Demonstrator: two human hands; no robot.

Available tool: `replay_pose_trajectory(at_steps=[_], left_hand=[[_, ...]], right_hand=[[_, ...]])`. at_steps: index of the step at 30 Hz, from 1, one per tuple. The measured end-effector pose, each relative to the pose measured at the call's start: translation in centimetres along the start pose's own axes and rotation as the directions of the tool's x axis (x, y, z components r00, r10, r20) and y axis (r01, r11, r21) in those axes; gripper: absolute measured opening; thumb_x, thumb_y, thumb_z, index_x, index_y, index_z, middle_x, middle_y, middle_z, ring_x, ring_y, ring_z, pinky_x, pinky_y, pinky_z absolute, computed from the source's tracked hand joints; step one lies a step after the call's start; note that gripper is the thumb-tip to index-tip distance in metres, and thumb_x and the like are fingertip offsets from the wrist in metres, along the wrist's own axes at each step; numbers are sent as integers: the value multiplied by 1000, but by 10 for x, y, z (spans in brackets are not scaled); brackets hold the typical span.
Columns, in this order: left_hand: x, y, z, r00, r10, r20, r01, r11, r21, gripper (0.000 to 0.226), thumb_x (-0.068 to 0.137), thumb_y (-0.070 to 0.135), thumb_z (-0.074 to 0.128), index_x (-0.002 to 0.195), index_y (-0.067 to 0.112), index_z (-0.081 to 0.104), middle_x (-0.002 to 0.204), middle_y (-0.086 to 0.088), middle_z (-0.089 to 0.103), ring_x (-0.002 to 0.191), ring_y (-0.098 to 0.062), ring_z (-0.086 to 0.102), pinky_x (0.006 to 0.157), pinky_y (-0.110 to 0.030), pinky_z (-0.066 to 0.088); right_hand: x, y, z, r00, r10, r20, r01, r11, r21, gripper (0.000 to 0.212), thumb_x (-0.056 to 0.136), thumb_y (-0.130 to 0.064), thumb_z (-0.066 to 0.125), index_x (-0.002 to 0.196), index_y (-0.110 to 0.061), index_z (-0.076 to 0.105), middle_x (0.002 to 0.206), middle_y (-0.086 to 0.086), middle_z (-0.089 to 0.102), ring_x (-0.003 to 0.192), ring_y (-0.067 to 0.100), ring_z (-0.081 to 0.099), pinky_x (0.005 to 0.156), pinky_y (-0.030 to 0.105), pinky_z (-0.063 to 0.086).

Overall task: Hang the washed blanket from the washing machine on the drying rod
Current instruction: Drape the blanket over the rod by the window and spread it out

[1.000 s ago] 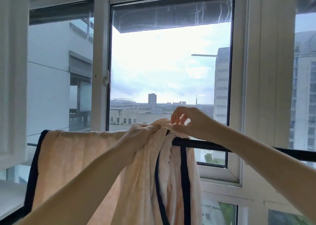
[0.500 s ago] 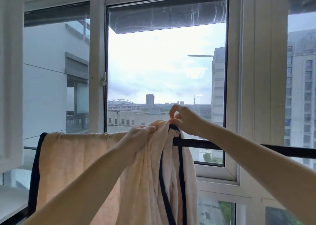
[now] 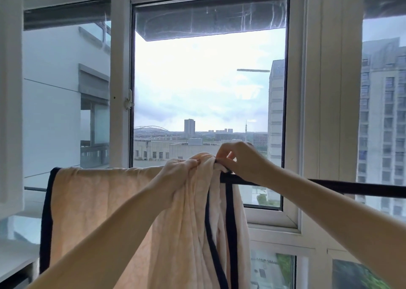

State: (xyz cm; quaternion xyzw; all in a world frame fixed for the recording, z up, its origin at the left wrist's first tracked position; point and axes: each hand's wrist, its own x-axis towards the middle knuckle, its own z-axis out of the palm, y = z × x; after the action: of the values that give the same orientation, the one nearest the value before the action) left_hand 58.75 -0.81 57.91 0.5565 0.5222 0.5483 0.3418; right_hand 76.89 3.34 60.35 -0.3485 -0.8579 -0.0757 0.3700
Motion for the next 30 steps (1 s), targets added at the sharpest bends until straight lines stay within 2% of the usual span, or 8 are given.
replay_pose_trajectory(at_steps=[6,10,14,19,23,26,28,30], left_hand=[[-6,4,8,999,46,10,-46,999,25,19,94,34,57,85,18,64,87,0,63,78,-13,60,64,-21,49],[-7,3,21,962,268,-60,-236,918,319,40,93,38,56,82,2,69,70,-6,59,64,-18,55,62,-30,45],[-18,6,38,878,472,-81,-375,782,498,28,89,38,57,73,16,61,63,6,59,62,-13,56,60,-28,43],[-32,18,67,776,630,-21,-526,666,529,7,90,29,61,90,26,66,79,14,68,69,0,61,65,-21,51],[-41,17,95,663,724,193,-704,514,491,16,93,25,59,99,21,73,87,13,68,73,8,55,65,0,40],[-44,8,108,560,766,315,-789,377,484,21,93,32,58,105,24,73,93,11,71,82,1,54,76,-16,49],[-42,5,107,562,770,302,-792,396,464,21,93,30,58,109,25,71,91,14,69,86,-2,56,77,-26,53],[-37,5,101,572,776,265,-784,422,455,21,92,25,61,111,24,70,87,16,63,83,0,56,75,-23,53]], right_hand=[[-4,2,-8,987,96,-126,-91,995,45,12,94,-15,58,94,-9,69,85,-2,66,79,10,59,68,8,44],[-11,9,-28,952,279,-127,-229,923,309,12,97,-13,54,91,-9,64,82,2,68,82,19,68,80,28,56],[-17,28,-49,875,479,-62,-392,779,489,18,101,-13,42,95,-9,58,89,11,62,88,26,64,84,37,56],[-41,46,-72,875,462,-149,-408,866,290,31,97,-8,43,71,-17,57,64,1,53,60,14,49,60,26,40],[-67,64,-94,853,506,-126,-474,853,217,36,96,-20,51,62,-11,57,49,0,48,46,12,47,56,24,41],[-86,76,-105,835,551,-7,-550,834,-38,28,89,-20,60,63,-10,59,58,-1,55,56,13,53,60,27,45],[-94,75,-107,840,540,40,-519,824,-225,24,89,-20,60,67,-12,62,66,-2,57,65,11,54,57,21,39],[-95,71,-107,877,478,45,-452,853,-260,22,92,-20,58,74,-9,64,69,0,58,67,13,56,56,19,38]])
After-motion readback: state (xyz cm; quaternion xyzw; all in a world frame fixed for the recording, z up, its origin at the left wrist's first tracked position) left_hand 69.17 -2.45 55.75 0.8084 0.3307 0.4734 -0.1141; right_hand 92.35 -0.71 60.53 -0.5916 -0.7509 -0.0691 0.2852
